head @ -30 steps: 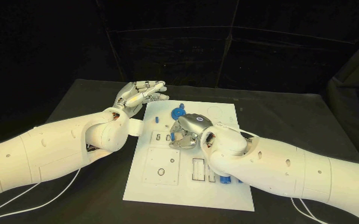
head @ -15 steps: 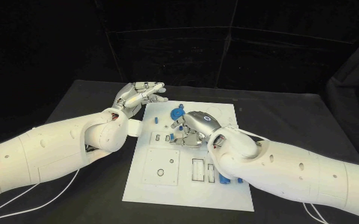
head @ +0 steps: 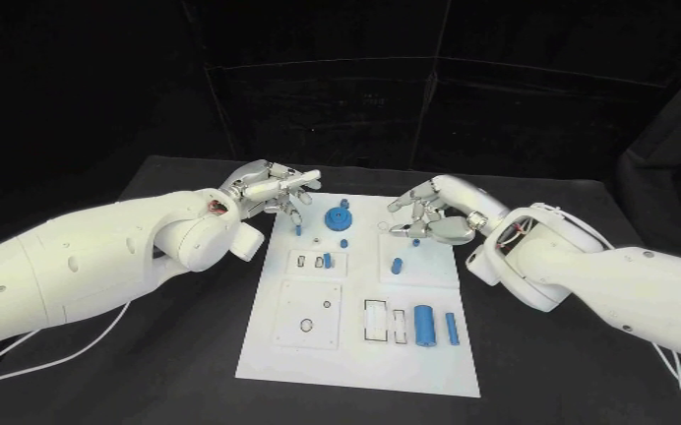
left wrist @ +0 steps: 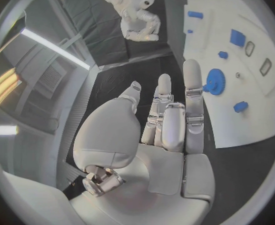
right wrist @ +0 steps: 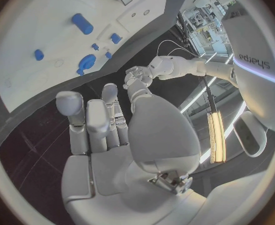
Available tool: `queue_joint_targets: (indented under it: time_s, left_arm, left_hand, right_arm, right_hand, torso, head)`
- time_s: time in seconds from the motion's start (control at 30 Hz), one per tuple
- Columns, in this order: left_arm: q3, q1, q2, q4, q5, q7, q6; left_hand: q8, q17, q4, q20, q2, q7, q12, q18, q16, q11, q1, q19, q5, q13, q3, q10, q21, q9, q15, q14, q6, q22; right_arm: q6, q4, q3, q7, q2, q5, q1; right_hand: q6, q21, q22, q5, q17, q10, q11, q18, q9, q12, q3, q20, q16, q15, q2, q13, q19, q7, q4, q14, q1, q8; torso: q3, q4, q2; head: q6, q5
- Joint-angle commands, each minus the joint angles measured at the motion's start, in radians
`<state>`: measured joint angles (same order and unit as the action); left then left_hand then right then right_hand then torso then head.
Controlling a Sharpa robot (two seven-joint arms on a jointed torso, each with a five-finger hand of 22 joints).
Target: Assemble the parts on the task board
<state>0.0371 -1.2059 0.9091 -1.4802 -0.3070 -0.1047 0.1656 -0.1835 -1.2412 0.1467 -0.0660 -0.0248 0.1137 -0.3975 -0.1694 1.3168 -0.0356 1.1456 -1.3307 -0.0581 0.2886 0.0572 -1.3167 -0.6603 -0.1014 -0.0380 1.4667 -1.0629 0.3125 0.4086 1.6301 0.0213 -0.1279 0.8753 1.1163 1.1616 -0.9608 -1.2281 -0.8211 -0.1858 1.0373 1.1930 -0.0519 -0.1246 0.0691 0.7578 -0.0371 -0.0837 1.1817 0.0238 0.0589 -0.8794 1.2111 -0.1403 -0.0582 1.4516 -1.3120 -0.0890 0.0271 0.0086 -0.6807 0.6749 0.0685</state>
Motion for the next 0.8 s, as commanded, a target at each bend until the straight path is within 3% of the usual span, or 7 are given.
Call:
queue_joint_targets:
  time_s: [0.03,0.07,0.1,0.13,0.23,0.57,0.8]
  left_arm:
    - [0.000,-0.019,-0.009,0.006,-0.355,0.300,-0.178]
    - [0.002,-0.027,-0.014,0.010,-0.395,0.319,-0.197]
    - [0.006,-0.032,-0.017,0.012,-0.416,0.329,-0.208]
    - [0.015,-0.043,-0.023,0.016,-0.448,0.344,-0.224]
    - [0.037,-0.070,-0.049,0.038,-0.527,0.377,-0.281]
    - [0.133,-0.137,-0.175,0.134,-0.653,0.424,-0.380]
    - [0.153,-0.147,-0.239,0.180,-0.681,0.433,-0.375]
  left_hand:
    - [-0.055,-0.144,0.032,0.016,0.009,-0.015,-0.141,0.010,0.120,0.017,-0.020,-0.031,0.006,0.107,-0.048,0.014,-0.164,-0.024,-0.014,0.070,-0.008,0.182]
    - [-0.098,-0.191,0.042,0.022,0.002,-0.016,-0.264,0.024,0.158,0.029,-0.005,-0.038,0.005,0.211,-0.090,0.071,-0.260,-0.047,-0.029,0.075,0.016,0.284]
    - [-0.113,-0.210,0.057,0.023,0.031,-0.021,-0.280,0.030,0.171,0.026,-0.015,-0.041,0.007,0.224,-0.086,0.078,-0.292,-0.054,-0.022,0.078,0.005,0.330]
    - [-0.157,-0.231,0.067,0.026,0.034,-0.025,-0.391,0.033,0.186,0.032,-0.010,-0.045,0.007,0.321,-0.116,0.094,-0.355,-0.081,-0.025,0.081,0.018,0.404]
    - [-0.230,-0.253,0.089,0.027,0.069,-0.036,-0.561,0.048,0.202,0.036,-0.014,-0.065,0.012,0.499,-0.146,0.092,-0.441,-0.130,-0.028,0.085,0.042,0.518]
    - [-0.325,-0.249,0.106,0.033,0.108,-0.041,-0.637,0.060,0.197,0.038,-0.020,-0.101,0.010,0.572,-0.194,0.109,-0.488,-0.205,-0.034,0.084,0.103,0.596]
    - [-0.397,-0.299,0.108,0.041,0.119,-0.055,-0.702,0.076,0.233,0.050,-0.029,-0.128,0.007,0.642,-0.222,0.078,-0.557,-0.267,-0.043,0.097,0.114,0.698]
  right_arm:
    - [-0.044,-0.001,0.000,-0.061,0.028,-0.211,0.014]
    - [-0.043,-0.003,0.000,-0.060,0.038,-0.221,0.018]
    - [-0.043,-0.005,0.000,-0.060,0.043,-0.226,0.020]
    - [-0.041,-0.008,0.000,-0.060,0.050,-0.233,0.022]
    - [-0.039,-0.019,0.000,-0.061,0.064,-0.248,0.028]
    - [-0.042,-0.046,0.000,-0.056,0.074,-0.268,0.037]
    - [-0.046,-0.059,0.000,-0.048,0.071,-0.270,0.039]
  right_hand:
    - [-0.005,0.005,0.003,-0.005,-0.001,0.001,0.002,-0.013,-0.001,-0.003,0.007,0.001,-0.007,0.002,-0.006,0.004,-0.001,0.000,-0.002,0.000,-0.005,-0.002]
    - [-0.005,0.005,0.003,-0.005,-0.001,0.002,0.002,-0.013,-0.001,-0.003,0.007,0.001,-0.007,0.002,-0.006,0.004,-0.001,0.000,-0.002,0.000,-0.005,-0.002]
    - [-0.005,0.006,0.003,-0.005,-0.001,0.002,0.002,-0.013,-0.001,-0.003,0.008,0.001,-0.008,0.002,-0.006,0.004,-0.001,0.000,-0.002,0.001,-0.004,-0.002]
    - [-0.005,0.006,0.003,-0.005,-0.001,0.003,0.002,-0.013,-0.001,-0.003,0.008,0.001,-0.008,0.002,-0.007,0.004,0.000,0.000,-0.002,0.001,-0.004,-0.002]
    - [-0.004,0.007,0.004,-0.006,0.000,0.004,0.002,-0.013,-0.001,-0.003,0.010,0.001,-0.008,0.002,-0.007,0.005,0.001,0.000,-0.003,0.002,-0.004,-0.001]
    - [-0.002,0.017,0.021,-0.010,-0.015,0.001,0.002,-0.016,-0.002,-0.017,0.013,0.002,-0.024,0.002,-0.011,0.018,-0.003,0.000,-0.004,0.000,-0.004,0.000]
    - [-0.002,0.018,0.021,-0.010,-0.016,0.001,0.002,-0.016,-0.002,-0.017,0.013,0.002,-0.025,0.002,-0.011,0.018,-0.003,0.000,-0.004,0.000,-0.004,0.000]
  torso:
    - [-0.0089,0.0002,0.018]
    - [-0.0101,0.0007,0.020]
    - [-0.0108,0.0008,0.021]
    - [-0.0122,0.0009,0.024]
    - [-0.0156,0.0018,0.031]
    - [-0.0244,0.0067,0.047]
    - [-0.0249,0.0073,0.049]
  head:
    - [0.007,0.005]
    - [0.006,0.004]
    - [0.006,0.004]
    - [0.007,0.004]
    - [0.014,0.005]
    - [0.026,0.010]
    - [0.030,0.008]
